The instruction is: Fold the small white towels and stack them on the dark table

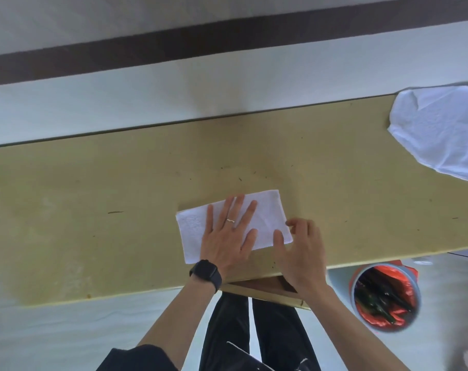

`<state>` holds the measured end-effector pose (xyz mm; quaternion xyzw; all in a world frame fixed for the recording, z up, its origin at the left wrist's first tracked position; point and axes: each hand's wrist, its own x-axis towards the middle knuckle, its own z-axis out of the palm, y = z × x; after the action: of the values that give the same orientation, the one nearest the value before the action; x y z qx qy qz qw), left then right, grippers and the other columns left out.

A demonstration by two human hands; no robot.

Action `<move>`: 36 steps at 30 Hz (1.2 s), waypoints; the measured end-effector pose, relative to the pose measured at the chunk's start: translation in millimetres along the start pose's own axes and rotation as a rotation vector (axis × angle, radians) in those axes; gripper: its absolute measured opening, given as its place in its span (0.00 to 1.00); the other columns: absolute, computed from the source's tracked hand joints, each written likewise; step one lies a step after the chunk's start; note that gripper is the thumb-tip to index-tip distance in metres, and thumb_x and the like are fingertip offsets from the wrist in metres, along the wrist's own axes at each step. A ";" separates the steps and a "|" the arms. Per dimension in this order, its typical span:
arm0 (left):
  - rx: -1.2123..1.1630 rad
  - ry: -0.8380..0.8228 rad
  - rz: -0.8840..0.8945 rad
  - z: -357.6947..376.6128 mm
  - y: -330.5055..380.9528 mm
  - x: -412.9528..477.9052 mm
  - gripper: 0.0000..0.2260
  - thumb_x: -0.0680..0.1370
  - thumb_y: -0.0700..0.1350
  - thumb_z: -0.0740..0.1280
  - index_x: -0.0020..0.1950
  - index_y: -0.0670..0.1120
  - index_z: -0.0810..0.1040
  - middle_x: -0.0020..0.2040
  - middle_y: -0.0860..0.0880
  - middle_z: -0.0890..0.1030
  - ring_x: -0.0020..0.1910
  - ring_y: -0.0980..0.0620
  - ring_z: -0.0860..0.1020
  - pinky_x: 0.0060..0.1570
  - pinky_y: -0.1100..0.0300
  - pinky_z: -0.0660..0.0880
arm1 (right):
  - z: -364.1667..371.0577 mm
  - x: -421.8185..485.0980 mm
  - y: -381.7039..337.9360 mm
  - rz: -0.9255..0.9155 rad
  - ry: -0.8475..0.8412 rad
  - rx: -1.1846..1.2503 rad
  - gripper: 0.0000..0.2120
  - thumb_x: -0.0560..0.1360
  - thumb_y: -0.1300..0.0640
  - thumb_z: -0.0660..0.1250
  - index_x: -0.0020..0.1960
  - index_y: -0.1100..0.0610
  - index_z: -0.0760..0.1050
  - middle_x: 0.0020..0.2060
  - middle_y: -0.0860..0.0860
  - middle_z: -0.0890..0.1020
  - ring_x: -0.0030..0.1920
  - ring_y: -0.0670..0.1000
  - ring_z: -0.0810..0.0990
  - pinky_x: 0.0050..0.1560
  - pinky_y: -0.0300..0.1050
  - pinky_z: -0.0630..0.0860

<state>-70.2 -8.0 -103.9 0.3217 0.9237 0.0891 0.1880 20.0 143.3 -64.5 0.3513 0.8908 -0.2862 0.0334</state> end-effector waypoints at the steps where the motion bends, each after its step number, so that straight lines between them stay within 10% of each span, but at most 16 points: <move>1: -0.001 0.028 -0.051 0.3 -7.4 -7.7 0.27 0.83 0.57 0.50 0.81 0.55 0.50 0.81 0.50 0.50 0.80 0.49 0.47 0.76 0.41 0.43 | 8.0 -0.4 -7.1 -0.115 0.031 -0.032 0.16 0.78 0.48 0.61 0.61 0.54 0.72 0.56 0.46 0.75 0.55 0.51 0.74 0.51 0.46 0.72; 8: 0.034 0.029 -0.181 8.5 -50.6 -32.1 0.26 0.82 0.56 0.50 0.81 0.57 0.50 0.81 0.49 0.50 0.80 0.43 0.49 0.75 0.37 0.45 | 61.0 5.9 -13.4 -0.161 -0.120 -0.245 0.32 0.83 0.45 0.48 0.81 0.53 0.40 0.80 0.50 0.41 0.79 0.48 0.40 0.78 0.59 0.44; 16: 0.026 0.076 -0.200 5.3 -52.2 -36.4 0.24 0.81 0.58 0.53 0.78 0.59 0.61 0.79 0.49 0.61 0.77 0.42 0.58 0.74 0.40 0.52 | 54.5 27.6 -10.0 -0.211 -0.190 -0.276 0.31 0.81 0.41 0.49 0.80 0.52 0.48 0.80 0.46 0.42 0.79 0.45 0.38 0.77 0.61 0.39; 25: -0.015 0.198 -0.142 -6.9 -40.4 -71.4 0.14 0.74 0.48 0.68 0.59 0.57 0.77 0.41 0.55 0.81 0.41 0.47 0.77 0.45 0.55 0.72 | 54.1 93.9 -88.4 -0.618 -0.288 -0.469 0.22 0.81 0.41 0.50 0.74 0.38 0.64 0.80 0.49 0.49 0.79 0.54 0.39 0.75 0.64 0.37; 29: -0.075 0.282 -0.076 4.6 -45.5 -75.2 0.08 0.79 0.49 0.63 0.56 0.55 0.78 0.36 0.56 0.79 0.38 0.48 0.76 0.41 0.56 0.72 | 45.2 63.1 -59.5 -0.591 -0.185 -0.295 0.24 0.80 0.46 0.54 0.75 0.48 0.66 0.78 0.49 0.60 0.79 0.52 0.53 0.76 0.61 0.55; 36: 0.027 0.351 0.182 14.1 -60.7 -88.5 0.16 0.78 0.54 0.68 0.64 0.51 0.80 0.64 0.47 0.79 0.60 0.46 0.76 0.61 0.51 0.73 | 31.3 -38.9 37.3 -0.796 -0.212 -0.287 0.33 0.78 0.45 0.65 0.77 0.58 0.63 0.78 0.52 0.61 0.78 0.52 0.58 0.72 0.62 0.64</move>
<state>-34.7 -110.1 -108.5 0.3859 0.9105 0.1479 0.0110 68.8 125.0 -98.6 -0.0591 0.9791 -0.1848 0.0604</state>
